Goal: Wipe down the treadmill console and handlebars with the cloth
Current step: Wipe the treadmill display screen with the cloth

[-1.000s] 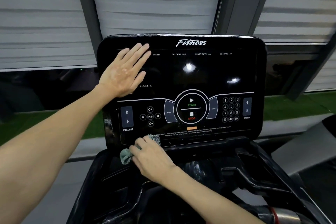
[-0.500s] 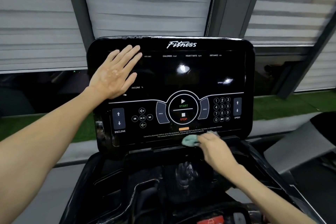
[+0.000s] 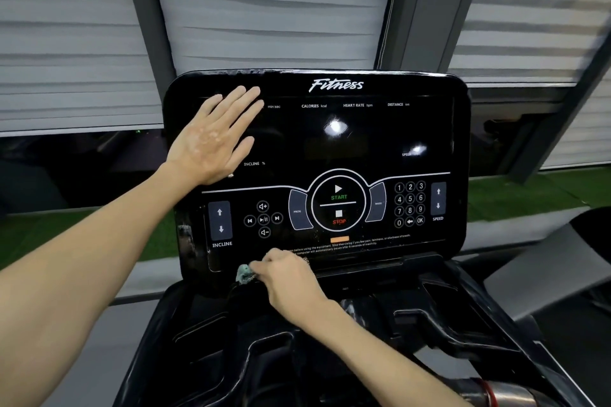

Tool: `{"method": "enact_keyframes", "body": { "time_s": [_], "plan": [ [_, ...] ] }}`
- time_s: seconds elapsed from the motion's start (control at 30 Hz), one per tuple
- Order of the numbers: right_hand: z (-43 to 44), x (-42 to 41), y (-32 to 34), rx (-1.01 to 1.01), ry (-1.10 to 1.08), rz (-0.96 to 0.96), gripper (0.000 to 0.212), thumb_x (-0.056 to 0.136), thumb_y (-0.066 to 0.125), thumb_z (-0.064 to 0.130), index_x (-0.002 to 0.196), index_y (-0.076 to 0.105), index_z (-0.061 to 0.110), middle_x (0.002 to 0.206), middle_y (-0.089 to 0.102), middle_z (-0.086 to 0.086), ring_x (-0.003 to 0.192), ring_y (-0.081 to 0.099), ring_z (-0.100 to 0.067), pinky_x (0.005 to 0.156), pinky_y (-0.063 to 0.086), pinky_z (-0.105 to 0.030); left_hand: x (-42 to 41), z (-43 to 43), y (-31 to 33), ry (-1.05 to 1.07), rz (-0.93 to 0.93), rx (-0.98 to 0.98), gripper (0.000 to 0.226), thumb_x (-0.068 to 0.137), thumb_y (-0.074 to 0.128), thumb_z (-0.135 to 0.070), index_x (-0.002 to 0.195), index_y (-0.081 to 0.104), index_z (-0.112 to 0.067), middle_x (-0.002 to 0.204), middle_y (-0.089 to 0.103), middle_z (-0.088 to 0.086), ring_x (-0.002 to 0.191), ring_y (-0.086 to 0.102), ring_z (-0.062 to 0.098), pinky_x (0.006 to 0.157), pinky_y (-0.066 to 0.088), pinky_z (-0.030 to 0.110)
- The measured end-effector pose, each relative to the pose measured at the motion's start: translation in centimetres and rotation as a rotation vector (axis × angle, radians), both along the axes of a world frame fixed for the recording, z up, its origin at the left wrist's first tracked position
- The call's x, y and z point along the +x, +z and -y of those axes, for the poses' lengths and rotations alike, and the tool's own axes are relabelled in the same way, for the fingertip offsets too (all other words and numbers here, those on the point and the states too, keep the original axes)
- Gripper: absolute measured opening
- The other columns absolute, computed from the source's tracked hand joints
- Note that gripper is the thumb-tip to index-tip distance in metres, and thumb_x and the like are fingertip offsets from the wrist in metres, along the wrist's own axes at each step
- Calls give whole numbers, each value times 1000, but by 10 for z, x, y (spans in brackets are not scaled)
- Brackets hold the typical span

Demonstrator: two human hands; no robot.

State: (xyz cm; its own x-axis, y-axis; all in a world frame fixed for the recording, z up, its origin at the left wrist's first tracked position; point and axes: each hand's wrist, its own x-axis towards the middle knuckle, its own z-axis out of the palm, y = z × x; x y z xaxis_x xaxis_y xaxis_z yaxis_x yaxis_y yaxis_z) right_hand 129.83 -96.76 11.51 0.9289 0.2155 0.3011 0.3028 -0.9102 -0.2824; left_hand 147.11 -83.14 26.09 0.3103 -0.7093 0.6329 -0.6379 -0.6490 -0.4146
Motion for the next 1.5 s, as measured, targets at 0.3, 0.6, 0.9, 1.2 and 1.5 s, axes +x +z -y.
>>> {"method": "enact_keyframes", "body": {
  "time_s": [0.3, 0.6, 0.9, 1.2, 1.5],
  "plan": [
    [147, -36, -1, -129, 6, 2, 35, 60, 56, -5, 85, 65, 17, 90, 62, 2, 82, 61, -21, 68, 49, -28, 0, 1, 1, -27, 13, -15, 59, 101, 34, -33, 152, 31, -4, 162, 24, 13, 148, 25, 32, 117, 22, 47],
    [224, -51, 11, -252, -360, -32, 34, 67, 57, -11, 88, 71, 12, 87, 65, -4, 79, 63, -31, 59, 49, -36, -1, 0, 0, -4, 12, -5, 59, 101, 34, -33, 152, 30, -5, 162, 23, 13, 148, 25, 31, 117, 23, 47],
    [155, -41, -8, -141, -298, 36, 41, 65, 57, -19, 90, 71, 11, 83, 55, -5, 72, 57, -28, 58, 38, -26, 0, 2, -1, -11, 5, -11, 60, 100, 32, -34, 152, 30, -5, 162, 23, 12, 148, 24, 31, 118, 21, 46],
    [248, -61, 16, -123, -315, -26, 32, 82, 57, -9, 100, 74, 11, 96, 66, -4, 83, 67, -26, 68, 52, -33, 0, 1, 1, -3, -1, -7, 61, 100, 31, -35, 152, 31, -4, 162, 23, 12, 148, 25, 32, 117, 21, 47],
    [225, -45, 63, 167, -443, 377, 21, 80, 61, -14, 94, 71, -1, 84, 69, -14, 78, 64, -29, 76, 47, -25, -1, 1, 1, 10, -5, 1, 61, 99, 32, -35, 152, 30, -4, 162, 23, 12, 148, 25, 32, 118, 21, 46]
  ]
}}
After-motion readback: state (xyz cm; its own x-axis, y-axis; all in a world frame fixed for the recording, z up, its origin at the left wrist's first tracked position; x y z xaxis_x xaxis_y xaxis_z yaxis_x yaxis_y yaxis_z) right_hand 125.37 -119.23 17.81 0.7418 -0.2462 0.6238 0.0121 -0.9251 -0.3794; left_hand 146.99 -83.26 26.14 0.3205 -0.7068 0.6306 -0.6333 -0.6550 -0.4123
